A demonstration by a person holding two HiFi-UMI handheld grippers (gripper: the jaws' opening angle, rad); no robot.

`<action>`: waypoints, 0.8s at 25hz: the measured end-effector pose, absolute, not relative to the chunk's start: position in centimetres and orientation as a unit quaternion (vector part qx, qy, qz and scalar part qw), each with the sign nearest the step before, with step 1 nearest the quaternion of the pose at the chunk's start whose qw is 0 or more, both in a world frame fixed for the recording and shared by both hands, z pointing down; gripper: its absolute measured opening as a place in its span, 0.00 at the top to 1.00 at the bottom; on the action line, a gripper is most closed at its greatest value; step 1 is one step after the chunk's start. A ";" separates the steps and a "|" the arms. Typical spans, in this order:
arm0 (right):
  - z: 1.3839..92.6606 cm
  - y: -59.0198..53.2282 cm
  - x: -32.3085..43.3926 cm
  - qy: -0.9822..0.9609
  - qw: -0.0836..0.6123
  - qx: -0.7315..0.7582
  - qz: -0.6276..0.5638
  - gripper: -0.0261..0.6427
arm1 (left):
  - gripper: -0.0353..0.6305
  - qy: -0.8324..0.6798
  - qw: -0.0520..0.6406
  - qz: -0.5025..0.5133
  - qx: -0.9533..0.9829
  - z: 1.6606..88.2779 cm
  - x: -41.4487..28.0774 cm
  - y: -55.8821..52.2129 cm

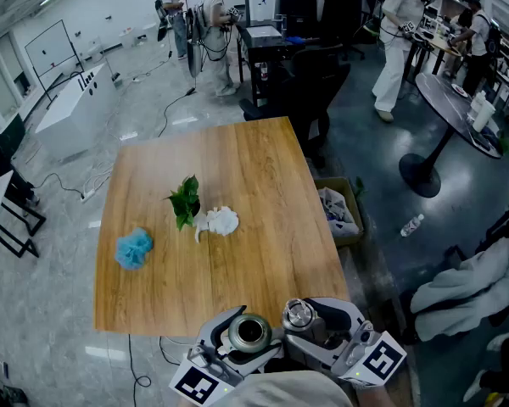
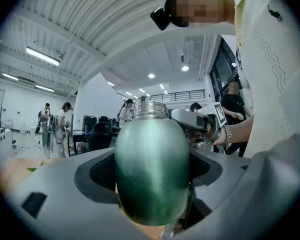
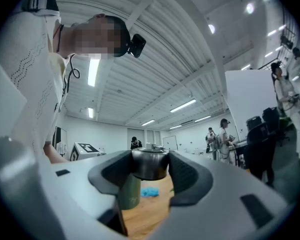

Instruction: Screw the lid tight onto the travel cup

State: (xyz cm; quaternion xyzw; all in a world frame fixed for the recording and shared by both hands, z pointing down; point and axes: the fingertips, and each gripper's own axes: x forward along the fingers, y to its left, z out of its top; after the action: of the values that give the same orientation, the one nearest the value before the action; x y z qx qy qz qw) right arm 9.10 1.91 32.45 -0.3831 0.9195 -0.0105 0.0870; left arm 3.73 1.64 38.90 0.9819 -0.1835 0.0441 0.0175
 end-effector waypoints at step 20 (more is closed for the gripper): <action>32.4 1.5 6.4 0.949 0.084 -0.302 -0.015 0.60 | 0.35 -0.206 -0.006 0.044 0.978 39.1 3.1 1.4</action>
State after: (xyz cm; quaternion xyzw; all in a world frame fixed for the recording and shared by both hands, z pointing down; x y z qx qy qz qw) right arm 6.40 1.48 32.44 -0.3020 0.9495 -0.0148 0.0842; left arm 3.09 1.35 39.06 0.9775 -0.2062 0.0435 -0.0063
